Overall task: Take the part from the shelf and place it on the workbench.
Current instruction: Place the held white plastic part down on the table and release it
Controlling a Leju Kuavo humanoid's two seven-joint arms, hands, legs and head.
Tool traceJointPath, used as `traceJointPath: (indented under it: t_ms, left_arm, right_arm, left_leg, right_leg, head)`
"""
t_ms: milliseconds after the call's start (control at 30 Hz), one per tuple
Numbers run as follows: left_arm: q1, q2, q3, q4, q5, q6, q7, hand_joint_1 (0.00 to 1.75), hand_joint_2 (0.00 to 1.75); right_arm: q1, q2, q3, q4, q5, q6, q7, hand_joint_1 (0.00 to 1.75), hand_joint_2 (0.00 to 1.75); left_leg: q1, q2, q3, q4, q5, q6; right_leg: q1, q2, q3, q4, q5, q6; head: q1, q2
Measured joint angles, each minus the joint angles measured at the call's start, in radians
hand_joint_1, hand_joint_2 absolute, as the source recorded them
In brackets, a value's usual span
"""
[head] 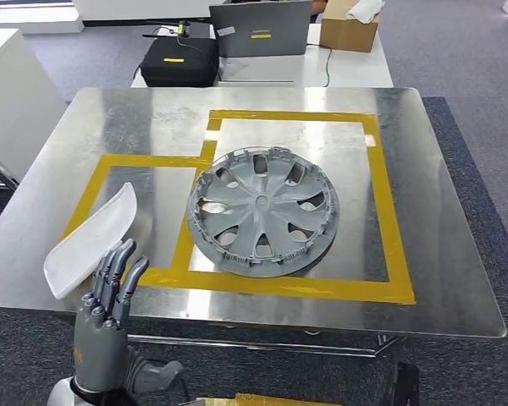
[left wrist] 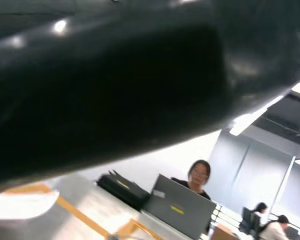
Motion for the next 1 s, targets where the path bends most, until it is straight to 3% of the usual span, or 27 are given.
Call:
traceJointPath:
  t_ms: [33, 67, 100, 167, 233, 267, 333, 367, 433, 500, 533, 567, 600, 633, 667, 733, 767, 833, 900, 1000]
  left_arm:
    - [0.006, 0.0, -0.001, 0.0, 0.042, 0.0, -0.023, 0.0, 0.0]
    - [0.012, -0.001, -0.001, 0.0, 0.079, -0.001, -0.044, 0.0, 0.0]
    - [0.017, -0.002, 0.0, 0.0, 0.113, -0.002, -0.063, 0.0, 0.0]
    - [0.028, -0.006, 0.001, 0.001, 0.173, -0.002, -0.106, 0.0, 0.0]
    - [0.036, -0.015, 0.002, 0.004, 0.21, -0.002, -0.146, 0.0, 0.0]
    - [0.038, -0.021, 0.003, 0.009, 0.217, -0.003, -0.161, 0.0, 0.0]
    - [0.042, -0.03, 0.004, 0.021, 0.215, -0.007, -0.173, 0.0, 0.0]
    - [0.043, -0.034, 0.004, 0.026, 0.215, -0.008, -0.176, 0.0, 0.0]
    - [0.045, -0.042, 0.005, 0.036, 0.213, -0.009, -0.178, 0.0, 0.0]
    - [0.047, -0.046, 0.005, 0.045, 0.209, -0.009, -0.178, 0.0, 0.0]
    - [0.047, -0.047, 0.005, 0.049, 0.212, -0.008, -0.178, 0.0, 0.0]
    - [0.047, -0.048, 0.005, 0.053, 0.223, -0.01, -0.179, 0.0, 0.0]
    - [0.046, -0.048, 0.004, 0.057, 0.249, -0.018, -0.181, 0.0, 0.0]
    - [0.045, -0.049, 0.004, 0.061, 0.29, -0.03, -0.186, 0.0, 0.0]
    - [0.043, -0.049, 0.005, 0.065, 0.346, -0.048, -0.194, 0.0, 0.0]
    - [0.04, -0.051, 0.009, 0.079, 0.462, -0.085, -0.213, 0.0, 0.0]
    - [0.041, -0.055, 0.016, 0.092, 0.512, -0.097, -0.224, 0.0, 0.0]
    - [0.057, -0.068, 0.044, 0.135, 0.605, -0.101, -0.261, 0.0, 0.0]
    - [0.095, -0.086, 0.086, 0.191, 0.702, -0.099, -0.316, 0.0, 0.0]
    - [0.132, -0.121, 0.173, 0.293, 0.796, -0.143, -0.375, 0.0, 0.0]
  right_arm:
    - [0.0, 0.0, -0.003, 0.0, -0.005, -0.001, -0.002, 0.0, 0.0]
    - [0.001, 0.0, -0.006, 0.0, -0.01, 0.001, -0.007, 0.0, 0.0]
    - [0.001, 0.0, -0.009, 0.0, -0.014, 0.005, -0.013, 0.0, 0.0]
    - [0.004, 0.0, -0.013, -0.001, -0.021, 0.016, -0.026, 0.0, 0.0]
    - [0.007, 0.003, -0.016, -0.002, -0.024, 0.027, -0.033, 0.0, 0.0]
    - [0.008, 0.004, -0.017, -0.002, -0.024, 0.032, -0.034, 0.0, 0.0]
    - [0.008, 0.006, -0.017, -0.003, -0.024, 0.037, -0.035, 0.0, 0.0]
    - [0.009, 0.006, -0.017, -0.003, -0.024, 0.039, -0.036, 0.0, 0.0]
    - [0.011, 0.006, -0.017, -0.004, -0.023, 0.04, -0.037, 0.0, 0.0]
    - [0.012, 0.006, -0.018, -0.005, -0.024, 0.037, -0.033, 0.0, 0.0]
    - [0.011, 0.006, -0.018, -0.005, -0.026, 0.034, -0.03, 0.0, 0.0]
    - [0.01, 0.006, -0.018, -0.005, -0.029, 0.029, -0.026, 0.0, 0.0]
    - [0.008, 0.005, -0.018, -0.006, -0.034, 0.024, -0.024, 0.0, 0.0]
    - [0.006, 0.004, -0.018, -0.006, -0.04, 0.019, -0.025, 0.0, 0.0]
    - [0.003, 0.003, -0.02, -0.006, -0.048, 0.014, -0.028, 0.0, 0.0]
    - [-0.007, 0.002, -0.025, -0.006, -0.064, 0.01, -0.039, 0.0, 0.0]
    - [-0.012, 0.002, -0.028, -0.006, -0.068, 0.015, -0.049, 0.0, 0.0]
    - [-0.013, 0.002, -0.03, -0.007, -0.068, 0.038, -0.078, 0.0, 0.0]
    - [-0.001, 0.003, -0.031, -0.01, -0.068, 0.062, -0.106, 0.0, 0.0]
    - [0.014, 0.003, -0.032, -0.021, -0.073, 0.084, -0.131, 0.0, 0.0]
  left_leg:
    - [0.0, 0.0, -0.011, 0.044, -0.018, 0.001]
    - [-0.001, 0.0, -0.006, 0.055, -0.017, 0.005]
    - [-0.002, 0.0, 0.017, 0.029, 0.001, 0.011]
    - [-0.009, -0.001, 0.106, -0.112, 0.056, 0.033]
    - [-0.018, -0.001, 0.175, -0.232, 0.084, 0.048]
    - [-0.022, -0.001, 0.186, -0.257, 0.086, 0.051]
    - [-0.025, 0.0, 0.179, -0.268, 0.105, 0.051]
    - [-0.023, 0.001, 0.173, -0.274, 0.117, 0.053]
    - [-0.017, 0.004, 0.153, -0.284, 0.144, 0.061]
    - [-0.018, 0.005, 0.126, -0.283, 0.166, 0.066]
    - [-0.018, 0.006, 0.111, -0.281, 0.177, 0.065]
    - [-0.019, 0.007, 0.095, -0.279, 0.187, 0.064]
    - [-0.018, 0.007, 0.08, -0.275, 0.197, 0.062]
    - [-0.017, 0.009, 0.065, -0.271, 0.205, 0.06]
    - [-0.017, 0.011, 0.052, -0.263, 0.211, 0.056]
    - [-0.02, 0.017, 0.033, -0.244, 0.219, 0.049]
    - [-0.021, 0.022, 0.028, -0.236, 0.223, 0.044]
    - [-0.021, 0.034, 0.023, -0.23, 0.232, 0.033]
    - [-0.017, 0.03, 0.016, -0.212, 0.202, 0.02]
    - [-0.011, 0.006, -0.015, -0.07, 0.059, 0.004]
  right_leg:
    - [0.003, -0.001, -0.008, 0.0, 0.005, -0.004]
    - [0.006, -0.001, -0.016, 0.0, 0.011, -0.006]
    - [0.01, 0.0, -0.023, 0.0, 0.018, -0.007]
    - [0.015, 0.002, -0.036, 0.0, 0.032, -0.007]
    - [0.017, 0.002, -0.044, -0.002, 0.046, 0.001]
    - [0.014, 0.001, -0.046, -0.005, 0.054, 0.007]
    - [0.01, -0.001, -0.047, -0.012, 0.069, 0.022]
    - [0.009, -0.001, -0.052, -0.01, 0.062, 0.028]
    - [0.009, 0.001, -0.071, 0.038, -0.007, 0.037]
    - [0.008, 0.001, -0.097, 0.153, -0.107, 0.046]
    - [0.008, 0.001, -0.103, 0.209, -0.13, 0.049]
    - [0.007, 0.001, -0.099, 0.243, -0.129, 0.052]
    - [0.007, 0.001, -0.08, 0.246, -0.107, 0.054]
    - [0.006, -0.001, -0.043, 0.213, -0.077, 0.056]
    - [0.005, -0.008, 0.008, 0.152, -0.056, 0.058]
    - [0.007, -0.026, 0.11, 0.011, -0.058, 0.052]
    - [0.01, -0.031, 0.135, -0.032, -0.071, 0.045]
    - [0.013, -0.023, 0.135, -0.055, -0.078, 0.024]
    - [0.011, -0.011, 0.118, -0.055, -0.064, 0.007]
    - [0.011, 0.005, 0.088, -0.054, -0.032, -0.007]
  head:
    - [0.0, 0.0]
    - [0.0, 0.0]
    - [0.0, 0.0]
    - [0.0, 0.0]
    - [0.001, 0.0]
    - [0.001, 0.0]
    - [0.0, 0.0]
    - [0.0, 0.0]
    - [0.004, 0.0]
    - [0.007, 0.0]
    - [0.007, 0.0]
    - [0.007, 0.0]
    - [0.007, 0.0]
    - [0.007, 0.0]
    - [0.008, 0.0]
    - [0.008, 0.0]
    - [0.009, 0.0]
    - [0.009, 0.0]
    - [0.008, 0.0]
    - [0.007, 0.0]
